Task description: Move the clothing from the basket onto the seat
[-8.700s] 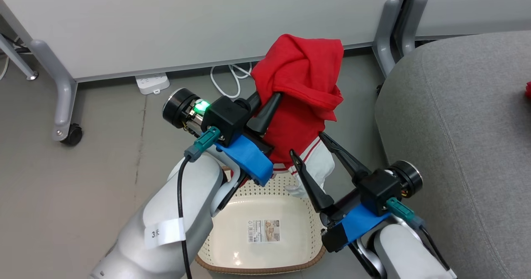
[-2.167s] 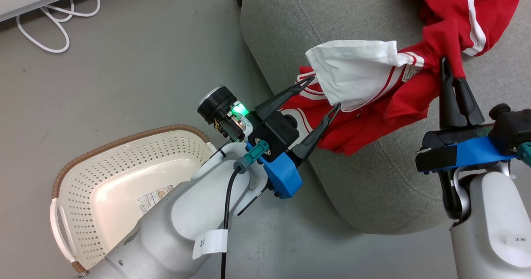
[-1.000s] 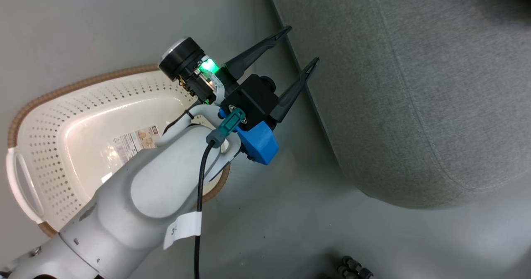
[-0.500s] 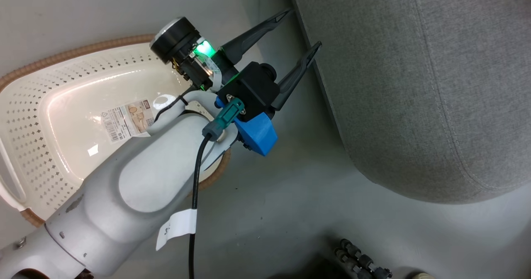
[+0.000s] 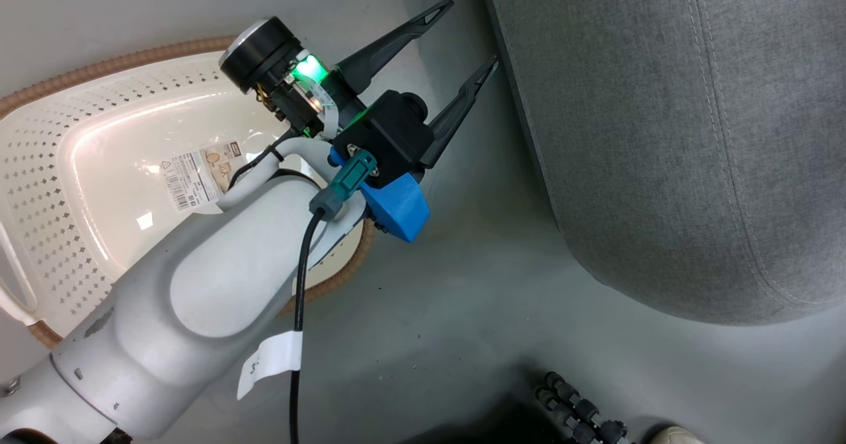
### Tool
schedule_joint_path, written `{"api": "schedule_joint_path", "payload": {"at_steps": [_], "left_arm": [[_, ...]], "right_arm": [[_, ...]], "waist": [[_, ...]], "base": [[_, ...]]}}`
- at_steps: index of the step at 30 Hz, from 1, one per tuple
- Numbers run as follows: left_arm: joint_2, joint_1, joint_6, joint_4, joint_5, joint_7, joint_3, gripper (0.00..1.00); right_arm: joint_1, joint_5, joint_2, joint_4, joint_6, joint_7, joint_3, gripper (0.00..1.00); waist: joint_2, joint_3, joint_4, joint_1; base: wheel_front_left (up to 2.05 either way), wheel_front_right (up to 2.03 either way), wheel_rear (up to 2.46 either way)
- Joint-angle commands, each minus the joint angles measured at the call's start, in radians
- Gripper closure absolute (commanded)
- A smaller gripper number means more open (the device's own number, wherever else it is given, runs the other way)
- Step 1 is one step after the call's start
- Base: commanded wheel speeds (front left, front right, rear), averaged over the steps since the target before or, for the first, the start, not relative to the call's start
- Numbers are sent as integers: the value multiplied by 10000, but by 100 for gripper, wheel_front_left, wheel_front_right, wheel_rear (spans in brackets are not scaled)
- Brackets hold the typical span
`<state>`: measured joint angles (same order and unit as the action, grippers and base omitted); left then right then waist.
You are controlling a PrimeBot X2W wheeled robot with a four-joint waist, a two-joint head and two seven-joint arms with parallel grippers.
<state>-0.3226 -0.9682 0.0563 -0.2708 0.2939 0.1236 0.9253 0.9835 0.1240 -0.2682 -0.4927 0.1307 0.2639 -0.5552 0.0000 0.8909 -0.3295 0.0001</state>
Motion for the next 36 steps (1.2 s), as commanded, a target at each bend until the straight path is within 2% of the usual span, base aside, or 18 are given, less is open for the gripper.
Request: {"api": "schedule_joint_path", "payload": {"at_steps": [1, 2, 3, 4, 5, 13, 22, 26, 31, 36], "left_arm": [[-97, -148, -40, 59, 36, -45, 33, 0], [-97, -148, -40, 59, 36, -45, 33, 0], [-113, -148, -47, 62, 45, -49, 38, 0], [-115, -145, -57, 49, 48, -50, 44, 0], [-96, -140, -67, 31, 58, -35, 57, 0], [167, 164, -187, -254, 253, 396, 66, 0], [587, 845, -553, -840, 796, 1278, -410, 0], [772, 1307, -773, -903, 979, 1419, -920, 0], [956, 2087, -969, -277, 796, 1421, -1970, 0], [1129, 2989, -969, 108, 538, 1424, -3178, 0]], "right_arm": [[-216, -42, 177, 4, 1, 6, -61, 100], [-216, -42, 177, 4, 1, 6, -61, 100], [-280, -65, 247, 55, 1, 6, -71, 63], [-353, -126, 323, 100, 1, 6, -95, 12], [-419, -209, 401, 166, 0, 6, -153, 0], [-1994, -429, 929, 1513, 1, 6, -161, 0], [-3621, -630, 987, 2791, 1, 4, 459, 0], [-4067, -739, 975, 3212, 1, 6, 1045, 0], [-4489, -773, 1046, 3574, 1, 4, 1915, 0], [-4740, -846, 1031, 3786, 1, 6, 2919, 0]], "waist": [[0, -11, -33, -1], [0, -11, -33, -1], [0, -26, -51, -1], [0, -54, -66, -1], [0, -93, -75, -1], [0, -806, -20, -1], [0, -2335, 279, -1], [0, -3095, 638, -1], [0, -3941, 1174, -1], [0, -4724, 1702, -1]], "base": [[0, 0, 0], [0, 0, 0], [0, 0, 0], [0, 0, 0], [0, 0, 0], [0, 0, 0], [0, 0, 0], [0, 0, 0], [0, 0, 0], [0, 0, 0]]}}
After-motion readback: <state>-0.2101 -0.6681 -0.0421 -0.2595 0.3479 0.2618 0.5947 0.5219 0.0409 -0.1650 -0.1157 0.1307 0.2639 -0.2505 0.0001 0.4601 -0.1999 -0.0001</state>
